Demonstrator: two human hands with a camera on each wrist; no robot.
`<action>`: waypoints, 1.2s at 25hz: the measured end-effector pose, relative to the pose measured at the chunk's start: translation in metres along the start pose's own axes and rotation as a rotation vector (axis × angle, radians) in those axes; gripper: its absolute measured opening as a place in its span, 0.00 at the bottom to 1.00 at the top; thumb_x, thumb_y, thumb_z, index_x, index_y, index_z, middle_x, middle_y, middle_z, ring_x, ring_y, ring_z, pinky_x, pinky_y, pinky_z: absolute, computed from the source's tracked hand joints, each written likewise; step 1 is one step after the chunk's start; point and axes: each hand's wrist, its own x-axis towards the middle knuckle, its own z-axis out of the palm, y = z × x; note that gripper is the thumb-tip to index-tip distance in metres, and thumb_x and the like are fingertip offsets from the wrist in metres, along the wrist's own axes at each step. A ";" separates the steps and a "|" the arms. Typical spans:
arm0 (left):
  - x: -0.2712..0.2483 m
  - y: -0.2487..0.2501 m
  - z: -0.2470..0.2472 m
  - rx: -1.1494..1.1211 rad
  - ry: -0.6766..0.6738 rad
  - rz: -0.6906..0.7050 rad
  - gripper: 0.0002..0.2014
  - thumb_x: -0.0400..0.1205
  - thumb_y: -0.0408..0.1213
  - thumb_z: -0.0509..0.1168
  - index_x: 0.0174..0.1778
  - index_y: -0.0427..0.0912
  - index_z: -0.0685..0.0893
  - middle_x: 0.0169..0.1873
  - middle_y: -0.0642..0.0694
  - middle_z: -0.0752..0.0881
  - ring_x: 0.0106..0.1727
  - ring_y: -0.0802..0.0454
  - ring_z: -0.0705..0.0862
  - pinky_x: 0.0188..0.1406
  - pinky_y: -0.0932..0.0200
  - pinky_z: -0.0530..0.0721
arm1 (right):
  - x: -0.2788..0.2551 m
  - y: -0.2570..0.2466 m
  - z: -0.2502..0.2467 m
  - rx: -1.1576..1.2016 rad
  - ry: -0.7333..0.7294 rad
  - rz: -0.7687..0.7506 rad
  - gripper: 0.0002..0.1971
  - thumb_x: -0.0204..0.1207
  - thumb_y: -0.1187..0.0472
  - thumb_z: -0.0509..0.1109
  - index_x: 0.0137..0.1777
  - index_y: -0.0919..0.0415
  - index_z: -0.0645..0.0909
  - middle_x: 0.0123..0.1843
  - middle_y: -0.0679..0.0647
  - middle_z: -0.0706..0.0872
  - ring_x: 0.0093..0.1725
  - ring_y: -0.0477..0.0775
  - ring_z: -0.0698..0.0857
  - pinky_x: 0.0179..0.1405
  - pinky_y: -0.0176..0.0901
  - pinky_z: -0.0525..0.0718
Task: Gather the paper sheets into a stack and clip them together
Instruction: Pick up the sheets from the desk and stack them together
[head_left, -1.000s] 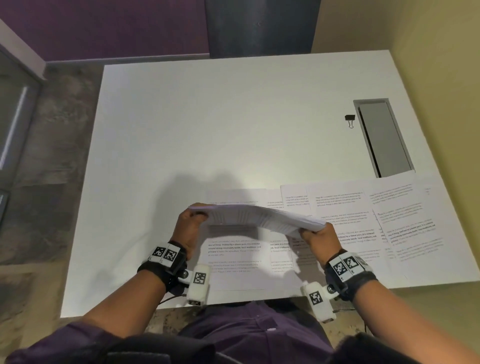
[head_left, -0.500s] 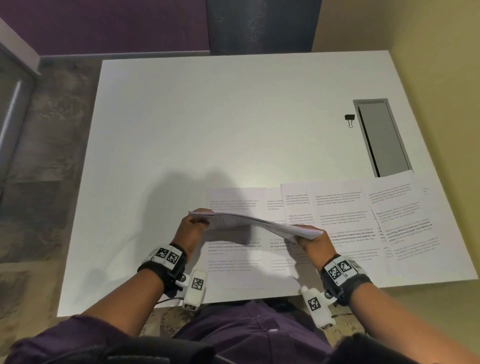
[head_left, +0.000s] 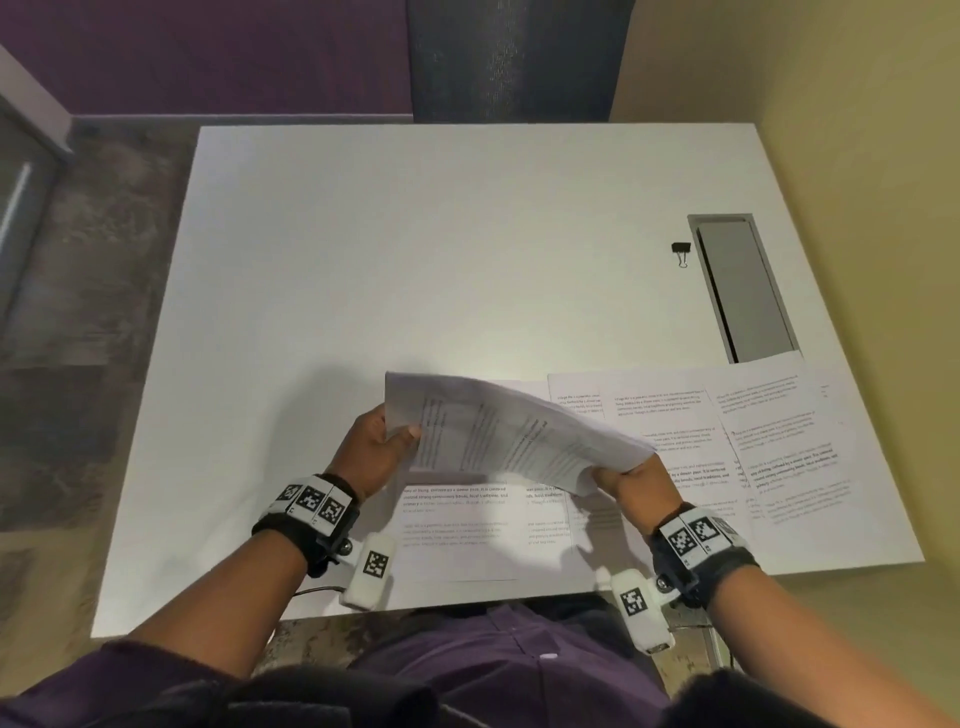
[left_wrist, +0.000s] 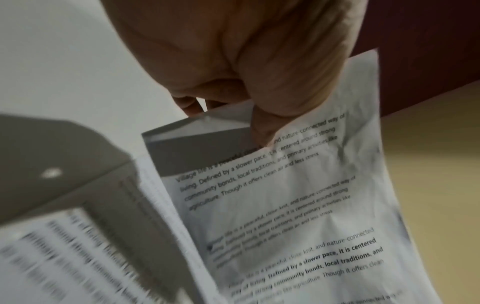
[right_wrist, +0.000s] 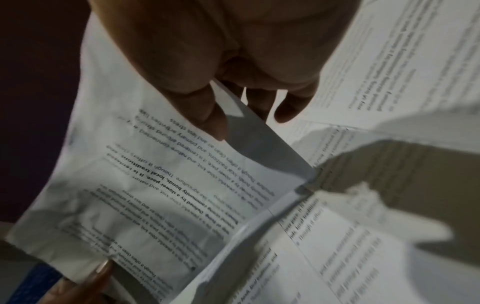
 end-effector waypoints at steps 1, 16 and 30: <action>-0.002 0.011 -0.001 0.032 -0.010 0.025 0.08 0.87 0.34 0.63 0.51 0.53 0.85 0.47 0.54 0.91 0.49 0.58 0.89 0.42 0.64 0.83 | -0.001 -0.007 -0.006 0.043 0.009 -0.042 0.21 0.70 0.75 0.76 0.62 0.60 0.82 0.56 0.57 0.90 0.60 0.62 0.88 0.44 0.36 0.88; -0.024 0.095 0.076 0.410 0.124 0.266 0.07 0.83 0.46 0.60 0.51 0.55 0.83 0.42 0.54 0.89 0.52 0.46 0.85 0.65 0.38 0.80 | 0.024 -0.051 -0.087 -0.651 -0.159 -0.678 0.12 0.78 0.66 0.67 0.53 0.49 0.87 0.44 0.48 0.92 0.45 0.57 0.88 0.47 0.52 0.85; -0.005 -0.045 0.088 0.108 0.376 -0.528 0.32 0.76 0.34 0.72 0.77 0.36 0.71 0.73 0.38 0.78 0.66 0.40 0.82 0.53 0.59 0.77 | 0.044 -0.001 -0.096 0.071 0.114 0.082 0.06 0.80 0.67 0.70 0.45 0.57 0.86 0.47 0.57 0.92 0.44 0.58 0.90 0.46 0.45 0.85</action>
